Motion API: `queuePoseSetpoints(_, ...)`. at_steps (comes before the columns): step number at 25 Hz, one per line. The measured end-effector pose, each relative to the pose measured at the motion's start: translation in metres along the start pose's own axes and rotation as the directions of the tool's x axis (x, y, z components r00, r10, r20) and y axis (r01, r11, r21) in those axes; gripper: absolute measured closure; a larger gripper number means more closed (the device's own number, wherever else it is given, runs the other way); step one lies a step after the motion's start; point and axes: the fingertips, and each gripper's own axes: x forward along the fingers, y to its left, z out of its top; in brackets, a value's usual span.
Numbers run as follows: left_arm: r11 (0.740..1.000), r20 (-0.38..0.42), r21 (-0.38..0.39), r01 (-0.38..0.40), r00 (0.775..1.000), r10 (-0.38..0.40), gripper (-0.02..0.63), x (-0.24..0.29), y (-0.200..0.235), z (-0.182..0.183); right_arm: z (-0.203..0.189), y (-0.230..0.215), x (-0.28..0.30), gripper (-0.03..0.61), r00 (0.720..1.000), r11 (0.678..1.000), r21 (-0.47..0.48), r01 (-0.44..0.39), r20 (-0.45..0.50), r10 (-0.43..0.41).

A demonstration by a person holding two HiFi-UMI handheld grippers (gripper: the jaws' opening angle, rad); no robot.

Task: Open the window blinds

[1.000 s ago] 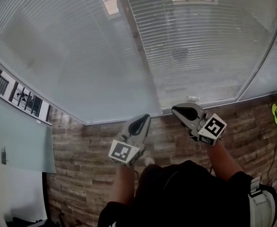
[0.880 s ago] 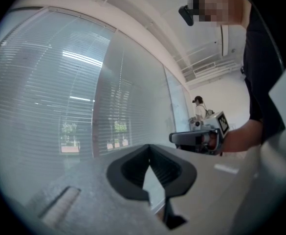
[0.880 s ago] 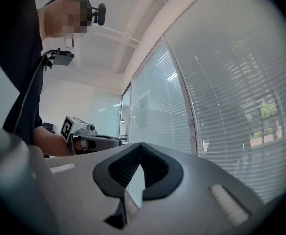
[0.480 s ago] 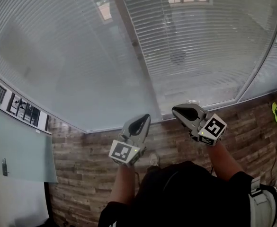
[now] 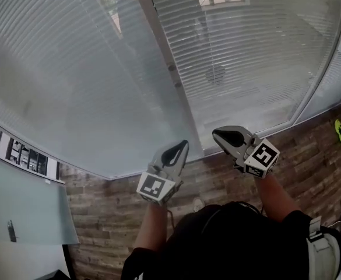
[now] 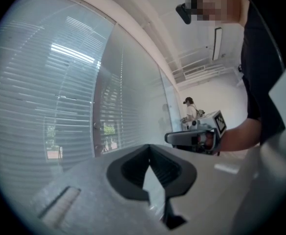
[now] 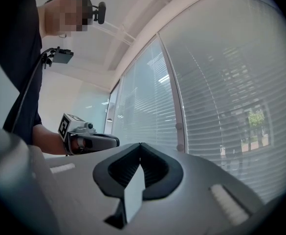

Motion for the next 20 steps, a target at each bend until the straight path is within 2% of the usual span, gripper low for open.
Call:
queuePoseSetpoints(2,1.0,0.012,0.017,0.015,1.0,-0.015,0.609,0.001,0.019,-0.003,0.001,-0.005,0.016,0.574,1.0,1.0,-0.004,0.018,-0.013,-0.018)
queuePoseSetpoints(7,0.998,0.003,-0.011,0.055,0.998,-0.055,0.61,0.011,0.056,-0.01,-0.011,-0.024,0.045,0.574,0.998,0.998,-0.034,0.057,-0.018,-0.057)
queuePoseSetpoints(9,0.997,-0.004,-0.011,0.081,0.997,-0.081,0.609,0.015,0.064,-0.008,-0.009,-0.027,0.055,0.574,0.998,0.997,-0.039,0.065,-0.004,-0.065)
queuePoseSetpoints(12,0.994,0.026,0.013,0.107,0.994,-0.108,0.609,0.018,0.078,-0.014,0.0,-0.03,0.071,0.574,0.995,0.994,-0.031,0.101,-0.01,-0.101)
queuePoseSetpoints(20,0.989,0.031,-0.011,0.147,0.989,-0.147,0.61,0.011,0.101,-0.017,-0.014,-0.035,0.092,0.574,0.987,0.987,-0.043,0.156,-0.038,-0.158)
